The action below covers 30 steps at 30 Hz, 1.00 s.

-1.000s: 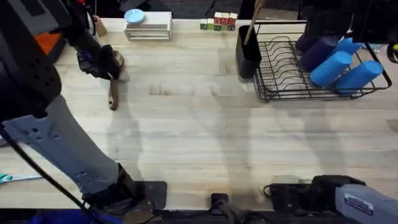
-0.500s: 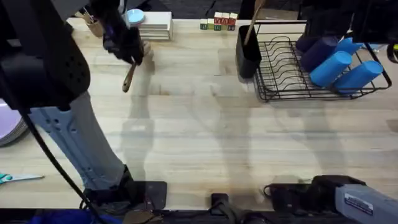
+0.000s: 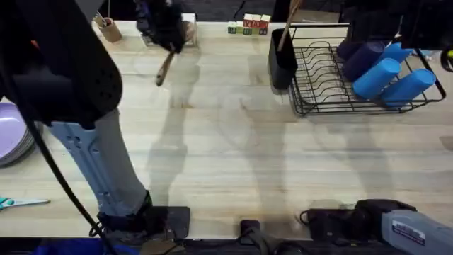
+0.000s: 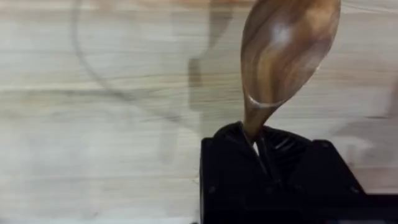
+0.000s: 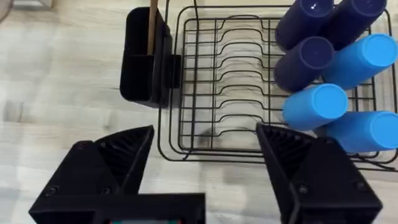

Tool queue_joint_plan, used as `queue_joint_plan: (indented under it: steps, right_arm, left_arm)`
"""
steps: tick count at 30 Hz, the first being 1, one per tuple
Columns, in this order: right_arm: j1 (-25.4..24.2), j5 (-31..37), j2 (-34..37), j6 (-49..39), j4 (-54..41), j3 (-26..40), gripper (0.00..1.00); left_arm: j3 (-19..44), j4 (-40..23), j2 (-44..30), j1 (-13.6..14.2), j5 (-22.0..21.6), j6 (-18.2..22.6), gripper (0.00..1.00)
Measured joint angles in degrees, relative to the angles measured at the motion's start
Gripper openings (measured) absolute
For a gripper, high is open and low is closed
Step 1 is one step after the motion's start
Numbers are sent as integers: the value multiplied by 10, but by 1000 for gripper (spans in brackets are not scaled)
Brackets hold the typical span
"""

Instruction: Pick up the spoon on the table one by one and put them onto the rack

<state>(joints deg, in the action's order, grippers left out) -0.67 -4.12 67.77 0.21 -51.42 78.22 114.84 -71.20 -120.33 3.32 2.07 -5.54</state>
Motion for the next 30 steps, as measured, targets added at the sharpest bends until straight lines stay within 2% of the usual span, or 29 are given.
queue_joint_plan:
  steps: [6,10,13,18,23,30]
  right_arm:
    - [0,0,0,0,0,0,996]
    - [0,0,0,0,0,0,997]
    - [0,0,0,0,0,0,997]
    - [0,0,0,-7,0,0,996]
    - [0,0,0,-13,0,0,996]
    - [0,0,0,-16,0,0,996]
  left_arm:
    - [12,0,0,50,57,2,42]
    - [13,-2,0,83,104,22,42]
    - [13,-1,0,107,123,28,42]
    - [24,0,0,139,135,35,42]
    - [77,6,0,159,138,36,42]
    - [105,79,14,187,138,36,42]
